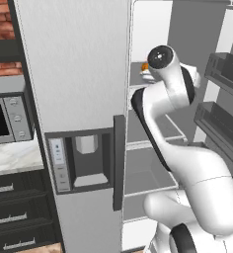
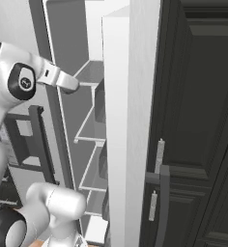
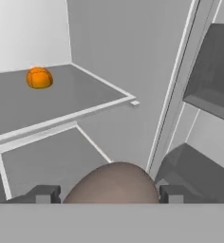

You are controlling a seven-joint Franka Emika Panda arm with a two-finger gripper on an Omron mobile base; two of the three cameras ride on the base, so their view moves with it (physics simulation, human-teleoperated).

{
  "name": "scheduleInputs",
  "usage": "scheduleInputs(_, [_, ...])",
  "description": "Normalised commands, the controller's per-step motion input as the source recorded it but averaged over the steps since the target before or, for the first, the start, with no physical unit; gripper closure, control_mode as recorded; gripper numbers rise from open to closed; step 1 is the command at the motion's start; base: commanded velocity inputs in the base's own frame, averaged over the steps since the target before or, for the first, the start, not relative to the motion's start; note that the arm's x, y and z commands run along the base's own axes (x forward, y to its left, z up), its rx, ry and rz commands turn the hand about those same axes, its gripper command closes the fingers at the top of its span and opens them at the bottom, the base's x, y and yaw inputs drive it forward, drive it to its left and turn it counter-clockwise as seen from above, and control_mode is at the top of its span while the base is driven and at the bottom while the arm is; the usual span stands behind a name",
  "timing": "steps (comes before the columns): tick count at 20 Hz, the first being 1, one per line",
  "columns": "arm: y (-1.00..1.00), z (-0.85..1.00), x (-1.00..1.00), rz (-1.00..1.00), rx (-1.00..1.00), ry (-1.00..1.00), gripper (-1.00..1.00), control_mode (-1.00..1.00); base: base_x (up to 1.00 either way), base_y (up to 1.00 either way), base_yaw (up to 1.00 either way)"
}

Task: Pick the egg and butter from the fridge and place them by the bowl for mixing.

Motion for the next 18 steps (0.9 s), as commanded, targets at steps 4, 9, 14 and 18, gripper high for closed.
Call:
scheduleInputs(4, [0.13, -0.02, -0.2, -0.15, 0.07, 0.33, 1.0, -1.0, 0.0, 0.0, 0.0])
scheduleInputs(9, [0.01, -0.17, -0.3, -0.1, 0.08, 0.29, 1.0, -1.0, 0.0, 0.0, 0.0])
scheduleInputs(14, [0.0, -0.28, -0.42, -0.11, 0.16, 0.11, 1.0, -1.0, 0.0, 0.0, 0.0])
scheduleInputs(18, [0.01, -0.37, -0.47, -0.09, 0.24, 0.0, 1.0, -1.0, 0.0, 0.0, 0.0])
